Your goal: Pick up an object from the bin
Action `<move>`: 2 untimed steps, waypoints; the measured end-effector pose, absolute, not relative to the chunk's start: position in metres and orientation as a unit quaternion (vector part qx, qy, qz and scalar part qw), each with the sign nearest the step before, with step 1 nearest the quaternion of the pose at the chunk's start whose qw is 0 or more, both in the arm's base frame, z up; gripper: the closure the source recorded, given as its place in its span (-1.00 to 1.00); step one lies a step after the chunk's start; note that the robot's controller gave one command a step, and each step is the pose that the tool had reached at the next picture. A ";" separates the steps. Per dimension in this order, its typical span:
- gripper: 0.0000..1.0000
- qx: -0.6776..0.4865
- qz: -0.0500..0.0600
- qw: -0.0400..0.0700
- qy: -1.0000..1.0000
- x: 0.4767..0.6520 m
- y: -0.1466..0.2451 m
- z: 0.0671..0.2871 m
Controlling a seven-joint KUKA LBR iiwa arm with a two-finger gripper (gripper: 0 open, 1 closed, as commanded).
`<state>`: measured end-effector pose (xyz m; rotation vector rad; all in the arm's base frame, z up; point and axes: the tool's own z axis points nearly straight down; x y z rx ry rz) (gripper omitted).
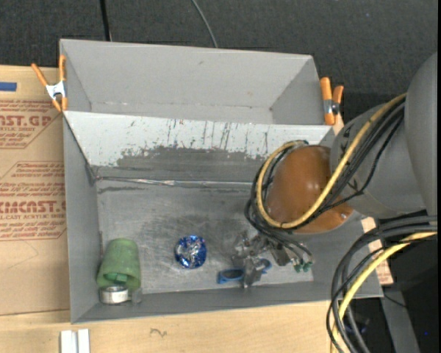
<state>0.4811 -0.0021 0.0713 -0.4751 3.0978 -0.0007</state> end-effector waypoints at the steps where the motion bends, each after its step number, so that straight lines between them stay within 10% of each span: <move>1: 1.00 -0.346 0.000 0.002 0.938 0.488 -0.021 0.194; 2: 1.00 -0.508 -0.001 0.003 0.861 0.535 -0.061 0.277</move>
Offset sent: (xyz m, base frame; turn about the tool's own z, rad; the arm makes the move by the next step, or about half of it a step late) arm 0.0060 -0.0195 0.1219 -0.4030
